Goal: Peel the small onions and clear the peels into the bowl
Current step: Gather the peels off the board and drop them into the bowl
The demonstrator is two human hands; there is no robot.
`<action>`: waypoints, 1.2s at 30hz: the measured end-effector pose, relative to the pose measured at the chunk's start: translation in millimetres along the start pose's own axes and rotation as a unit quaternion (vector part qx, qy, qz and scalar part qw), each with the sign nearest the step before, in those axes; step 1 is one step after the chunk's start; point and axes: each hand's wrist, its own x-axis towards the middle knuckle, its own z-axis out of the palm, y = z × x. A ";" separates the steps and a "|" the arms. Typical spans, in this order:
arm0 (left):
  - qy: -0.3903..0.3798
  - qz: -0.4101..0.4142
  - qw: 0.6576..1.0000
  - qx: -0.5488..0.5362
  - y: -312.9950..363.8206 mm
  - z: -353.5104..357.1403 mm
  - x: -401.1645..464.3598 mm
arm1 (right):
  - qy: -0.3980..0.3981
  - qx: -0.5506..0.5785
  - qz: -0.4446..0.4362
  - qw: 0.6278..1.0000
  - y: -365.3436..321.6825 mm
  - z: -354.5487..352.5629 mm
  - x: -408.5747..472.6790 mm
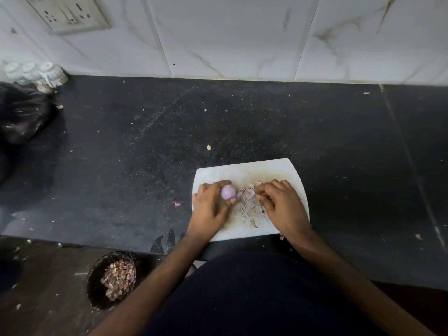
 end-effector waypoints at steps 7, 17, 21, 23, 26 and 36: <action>0.012 -0.076 0.997 -0.009 -4.9 -7.3 43.9 | -0.026 0.044 0.047 0.998 15.2 0.3 15.3; -0.041 -0.047 0.997 -0.038 -14.9 -1.4 51.8 | -0.104 0.100 -0.104 0.984 2.5 13.3 14.9; -0.061 -0.050 0.995 -0.063 -16.9 -6.4 52.8 | -0.069 0.124 -0.080 0.987 0.1 13.5 32.1; -0.070 -0.043 0.995 -0.056 -16.5 -9.6 52.3 | -0.120 0.093 -0.122 0.981 -1.2 17.8 34.9; -0.077 -0.044 0.995 -0.053 -17.1 -14.8 51.2 | -0.170 0.053 -0.176 0.968 -3.2 24.5 31.5; -0.142 -0.042 0.986 -0.074 -22.8 -29.6 40.0 | -0.209 -0.051 -0.272 0.938 -6.0 21.7 27.6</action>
